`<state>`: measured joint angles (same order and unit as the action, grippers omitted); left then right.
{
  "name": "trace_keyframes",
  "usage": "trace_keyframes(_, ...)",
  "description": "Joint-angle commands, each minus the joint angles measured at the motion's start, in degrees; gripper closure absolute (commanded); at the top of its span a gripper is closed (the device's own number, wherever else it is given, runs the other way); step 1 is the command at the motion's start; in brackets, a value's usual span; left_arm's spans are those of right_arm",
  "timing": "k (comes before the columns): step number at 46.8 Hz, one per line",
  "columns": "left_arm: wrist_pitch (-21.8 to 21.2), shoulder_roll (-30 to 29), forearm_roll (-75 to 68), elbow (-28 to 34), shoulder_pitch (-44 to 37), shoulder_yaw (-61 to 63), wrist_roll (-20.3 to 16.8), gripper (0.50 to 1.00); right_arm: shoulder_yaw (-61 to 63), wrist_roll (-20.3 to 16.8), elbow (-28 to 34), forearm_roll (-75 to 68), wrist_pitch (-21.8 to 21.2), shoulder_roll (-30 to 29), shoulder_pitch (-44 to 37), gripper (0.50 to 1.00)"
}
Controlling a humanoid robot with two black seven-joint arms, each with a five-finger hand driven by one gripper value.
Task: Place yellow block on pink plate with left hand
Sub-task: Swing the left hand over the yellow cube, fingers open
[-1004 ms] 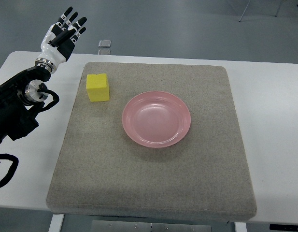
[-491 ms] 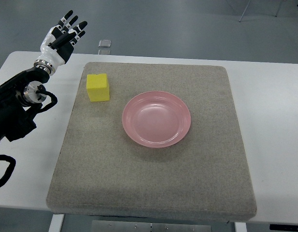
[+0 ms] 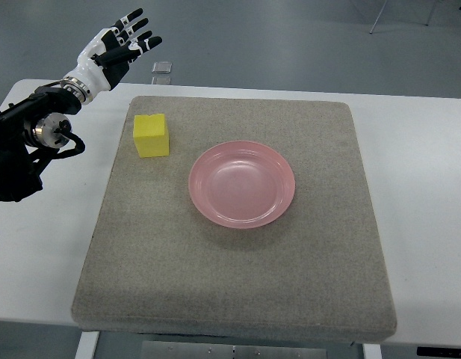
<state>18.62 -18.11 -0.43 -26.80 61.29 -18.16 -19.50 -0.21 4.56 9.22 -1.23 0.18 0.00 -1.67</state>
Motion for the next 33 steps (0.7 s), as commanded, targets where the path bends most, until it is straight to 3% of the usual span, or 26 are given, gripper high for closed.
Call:
trace_keyframes(1, -0.07, -0.87, 0.0, -1.06, 0.85, 1.99, -0.01, 0.508, -0.05, 0.01, -0.08, 0.0, 0.0, 0.0, 0.0, 0.576)
trace_keyframes(15, -0.25, -4.74, -9.92, -3.87, 5.24, 10.6, 1.74, 0.508, -0.05, 0.01, -0.08, 0.0, 0.0, 0.0, 0.0, 0.576)
trace_keyframes(33, 0.98, -15.55, -31.28, -17.23, 15.44, 24.4, 1.66, 0.51, 0.04, 0.01, 0.01, 0.0, 0.0, 0.0, 0.0, 0.576)
